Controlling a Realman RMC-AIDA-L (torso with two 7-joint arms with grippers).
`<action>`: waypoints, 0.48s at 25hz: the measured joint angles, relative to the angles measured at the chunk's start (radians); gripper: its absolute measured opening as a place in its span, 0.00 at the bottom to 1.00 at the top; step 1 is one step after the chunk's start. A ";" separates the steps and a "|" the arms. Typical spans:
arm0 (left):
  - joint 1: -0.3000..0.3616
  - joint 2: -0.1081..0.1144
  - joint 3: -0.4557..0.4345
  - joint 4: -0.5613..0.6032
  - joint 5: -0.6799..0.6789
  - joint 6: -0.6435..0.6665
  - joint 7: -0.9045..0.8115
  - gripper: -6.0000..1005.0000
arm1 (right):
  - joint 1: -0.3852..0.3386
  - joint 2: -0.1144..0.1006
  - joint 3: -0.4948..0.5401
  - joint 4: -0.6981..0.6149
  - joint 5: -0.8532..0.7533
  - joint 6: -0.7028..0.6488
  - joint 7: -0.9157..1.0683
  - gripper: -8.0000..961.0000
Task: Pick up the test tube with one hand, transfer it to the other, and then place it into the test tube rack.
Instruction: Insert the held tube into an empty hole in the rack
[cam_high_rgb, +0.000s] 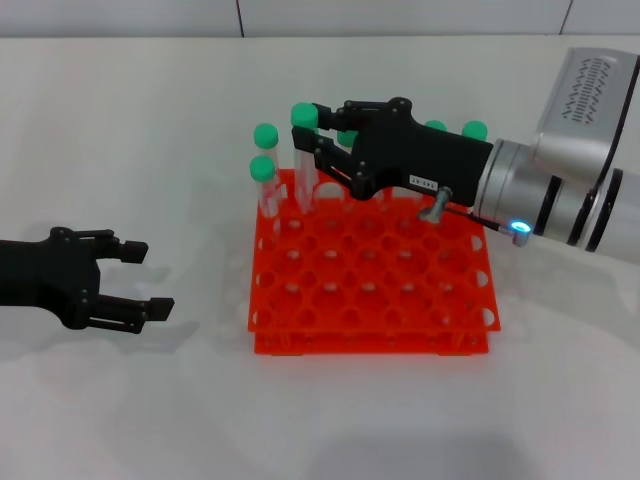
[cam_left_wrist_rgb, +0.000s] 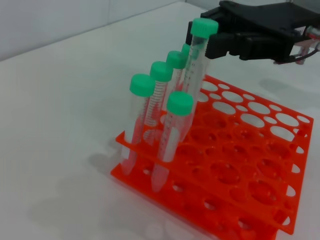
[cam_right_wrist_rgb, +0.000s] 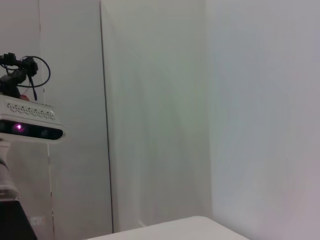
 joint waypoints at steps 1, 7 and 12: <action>0.000 0.000 0.000 0.000 0.000 0.000 0.000 0.89 | 0.001 0.000 0.000 0.002 0.000 0.001 0.000 0.26; -0.001 0.000 0.000 0.000 0.000 -0.002 -0.002 0.89 | -0.004 0.000 -0.012 0.004 0.022 0.001 -0.019 0.26; -0.002 0.000 0.000 0.000 0.000 -0.003 -0.004 0.89 | -0.009 0.000 -0.029 0.004 0.035 -0.005 -0.033 0.26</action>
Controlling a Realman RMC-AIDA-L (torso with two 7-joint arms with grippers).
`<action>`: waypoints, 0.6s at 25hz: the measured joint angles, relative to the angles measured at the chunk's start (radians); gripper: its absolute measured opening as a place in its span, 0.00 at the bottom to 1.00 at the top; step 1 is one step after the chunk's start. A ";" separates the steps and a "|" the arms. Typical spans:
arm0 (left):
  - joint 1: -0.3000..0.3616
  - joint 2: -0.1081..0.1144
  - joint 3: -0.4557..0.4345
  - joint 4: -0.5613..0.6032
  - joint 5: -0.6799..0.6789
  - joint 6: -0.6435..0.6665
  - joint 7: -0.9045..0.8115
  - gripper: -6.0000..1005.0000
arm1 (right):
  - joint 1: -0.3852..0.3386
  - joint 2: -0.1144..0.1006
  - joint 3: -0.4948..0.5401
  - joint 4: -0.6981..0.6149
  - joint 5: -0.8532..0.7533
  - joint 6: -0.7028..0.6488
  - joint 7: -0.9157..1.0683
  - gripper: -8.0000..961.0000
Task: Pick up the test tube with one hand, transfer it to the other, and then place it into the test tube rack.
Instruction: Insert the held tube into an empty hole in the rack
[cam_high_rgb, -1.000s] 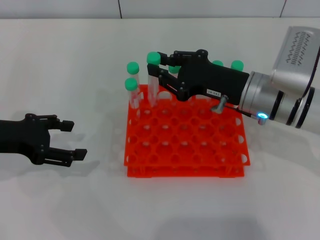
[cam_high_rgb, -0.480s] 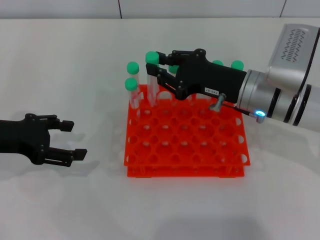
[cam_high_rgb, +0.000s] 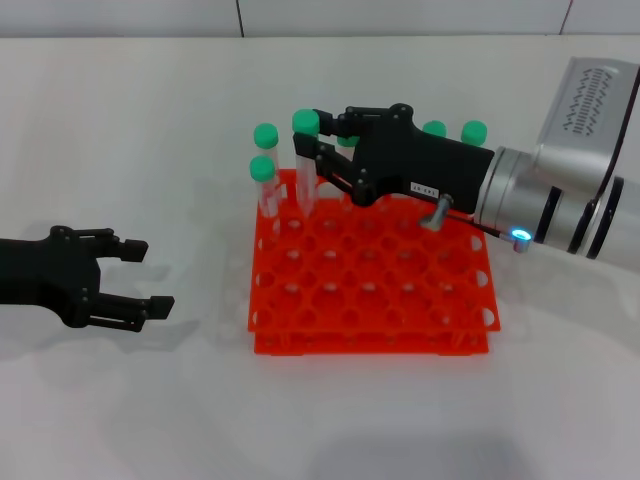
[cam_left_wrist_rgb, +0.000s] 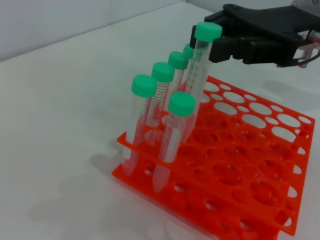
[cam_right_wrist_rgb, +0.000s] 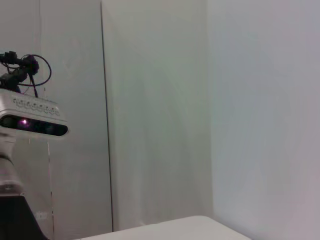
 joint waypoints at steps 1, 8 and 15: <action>0.000 0.000 0.000 0.000 0.000 0.000 0.000 0.89 | 0.000 0.000 -0.002 0.000 0.000 0.000 -0.001 0.26; 0.000 0.000 0.000 0.000 0.000 0.000 0.001 0.89 | 0.000 0.000 -0.017 -0.003 0.000 0.002 -0.003 0.27; 0.000 0.000 0.000 0.000 0.000 0.000 0.001 0.89 | 0.000 0.000 -0.018 0.000 0.000 0.005 -0.006 0.27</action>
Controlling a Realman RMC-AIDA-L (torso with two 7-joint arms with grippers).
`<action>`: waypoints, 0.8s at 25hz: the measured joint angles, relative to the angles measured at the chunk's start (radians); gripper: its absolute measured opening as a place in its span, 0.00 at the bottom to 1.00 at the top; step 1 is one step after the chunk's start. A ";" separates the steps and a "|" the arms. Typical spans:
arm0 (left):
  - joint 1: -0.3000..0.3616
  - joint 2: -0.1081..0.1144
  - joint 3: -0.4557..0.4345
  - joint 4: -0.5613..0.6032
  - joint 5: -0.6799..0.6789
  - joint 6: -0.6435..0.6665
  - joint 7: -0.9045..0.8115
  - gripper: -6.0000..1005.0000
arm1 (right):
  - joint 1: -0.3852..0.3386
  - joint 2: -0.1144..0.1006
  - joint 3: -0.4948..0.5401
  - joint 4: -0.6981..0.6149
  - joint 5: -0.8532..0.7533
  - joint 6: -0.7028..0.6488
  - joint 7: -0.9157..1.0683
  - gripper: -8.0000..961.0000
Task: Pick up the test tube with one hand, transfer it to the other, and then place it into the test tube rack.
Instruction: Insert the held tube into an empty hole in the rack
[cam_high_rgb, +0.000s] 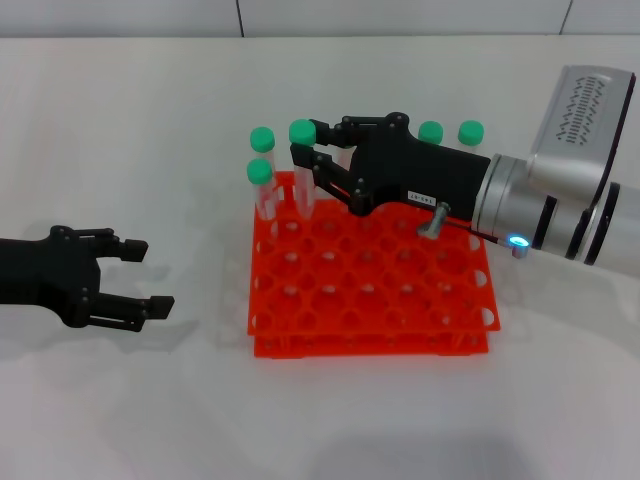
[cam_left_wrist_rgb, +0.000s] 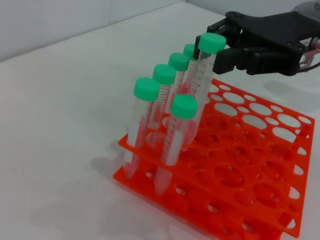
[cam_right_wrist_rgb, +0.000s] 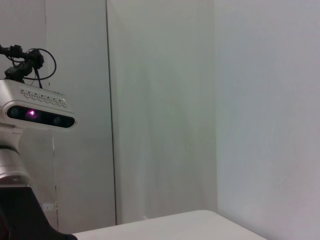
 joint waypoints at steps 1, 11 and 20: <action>0.000 0.000 0.000 0.000 0.000 0.000 0.000 0.89 | 0.000 0.000 0.000 0.000 0.000 0.000 0.000 0.27; 0.000 -0.001 0.000 0.000 0.000 -0.006 0.004 0.89 | 0.000 0.000 0.001 0.010 0.000 0.001 -0.012 0.26; 0.000 -0.002 0.000 0.000 0.000 -0.006 0.004 0.89 | 0.000 0.000 0.001 0.010 0.001 0.006 -0.028 0.26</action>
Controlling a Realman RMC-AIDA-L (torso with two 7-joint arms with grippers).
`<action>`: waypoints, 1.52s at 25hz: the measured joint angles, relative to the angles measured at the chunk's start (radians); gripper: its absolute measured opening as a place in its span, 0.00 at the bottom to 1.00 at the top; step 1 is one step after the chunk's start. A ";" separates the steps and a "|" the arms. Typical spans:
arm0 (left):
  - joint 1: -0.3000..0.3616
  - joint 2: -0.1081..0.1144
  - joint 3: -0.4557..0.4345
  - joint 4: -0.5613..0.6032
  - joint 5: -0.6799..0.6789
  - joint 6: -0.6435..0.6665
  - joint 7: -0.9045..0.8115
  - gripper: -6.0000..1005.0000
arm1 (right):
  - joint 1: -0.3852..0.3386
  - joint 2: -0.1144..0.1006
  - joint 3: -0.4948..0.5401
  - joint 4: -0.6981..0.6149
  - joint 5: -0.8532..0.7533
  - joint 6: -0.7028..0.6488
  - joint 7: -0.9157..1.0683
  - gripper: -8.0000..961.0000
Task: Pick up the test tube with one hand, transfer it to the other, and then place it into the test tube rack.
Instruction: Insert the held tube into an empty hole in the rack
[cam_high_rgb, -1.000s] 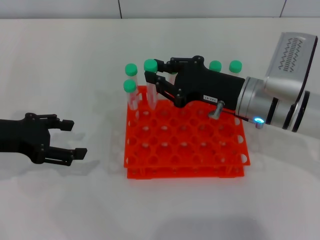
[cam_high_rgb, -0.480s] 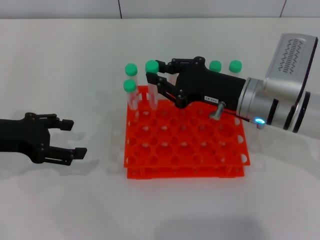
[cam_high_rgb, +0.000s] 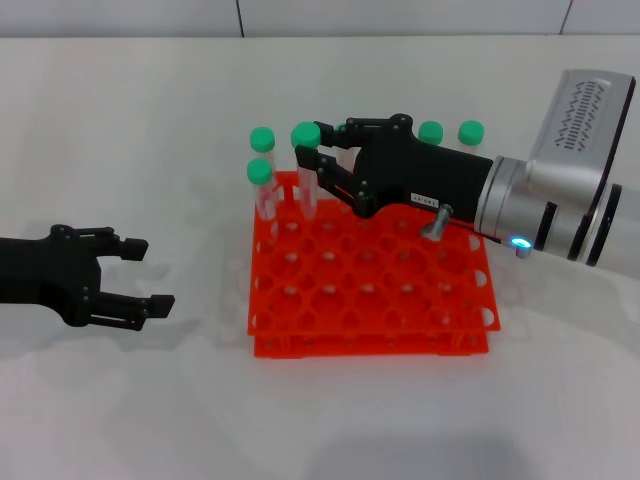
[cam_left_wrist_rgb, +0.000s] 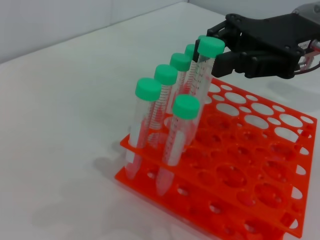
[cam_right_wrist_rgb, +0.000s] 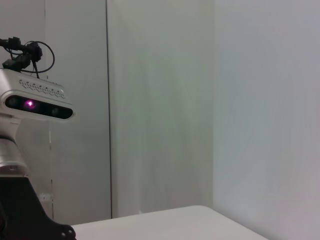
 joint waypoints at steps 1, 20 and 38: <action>0.000 0.000 0.000 0.000 0.000 0.000 0.000 0.89 | 0.000 0.000 0.000 0.000 0.000 0.000 -0.003 0.26; -0.003 -0.001 0.000 -0.012 0.000 -0.003 0.002 0.89 | -0.003 0.000 -0.013 0.003 0.000 0.007 -0.012 0.26; -0.005 -0.005 0.000 -0.014 0.000 -0.003 0.002 0.89 | -0.009 0.000 -0.029 0.010 0.000 0.013 -0.008 0.26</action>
